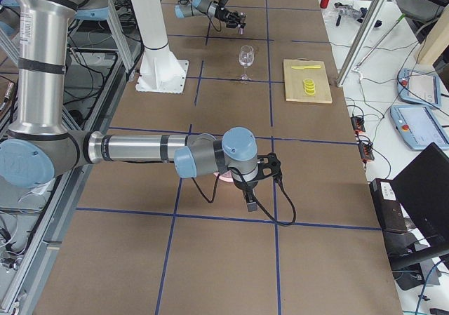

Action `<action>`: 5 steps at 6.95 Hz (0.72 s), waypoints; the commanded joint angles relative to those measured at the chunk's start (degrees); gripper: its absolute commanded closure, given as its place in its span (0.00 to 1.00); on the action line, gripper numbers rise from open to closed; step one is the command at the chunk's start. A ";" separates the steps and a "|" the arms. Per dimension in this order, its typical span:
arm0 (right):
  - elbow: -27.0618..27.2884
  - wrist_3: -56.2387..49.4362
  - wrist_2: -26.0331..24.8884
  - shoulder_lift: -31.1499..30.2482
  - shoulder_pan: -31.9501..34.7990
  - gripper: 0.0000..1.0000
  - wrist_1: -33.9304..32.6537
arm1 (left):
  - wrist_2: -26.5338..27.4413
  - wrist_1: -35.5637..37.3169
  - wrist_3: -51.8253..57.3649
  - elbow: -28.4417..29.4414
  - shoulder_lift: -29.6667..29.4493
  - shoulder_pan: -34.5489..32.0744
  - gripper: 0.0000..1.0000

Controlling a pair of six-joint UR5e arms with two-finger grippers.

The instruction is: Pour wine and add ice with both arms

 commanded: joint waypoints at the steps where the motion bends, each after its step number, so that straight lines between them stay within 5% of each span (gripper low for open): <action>1: -0.24 0.00 0.00 -0.09 0.00 0.00 0.02 | -0.08 1.05 10.82 -0.04 -7.74 -0.02 1.00; 5: -0.41 0.00 0.00 -0.61 0.00 0.00 -0.07 | -0.09 14.38 12.89 -0.04 -16.99 0.50 1.00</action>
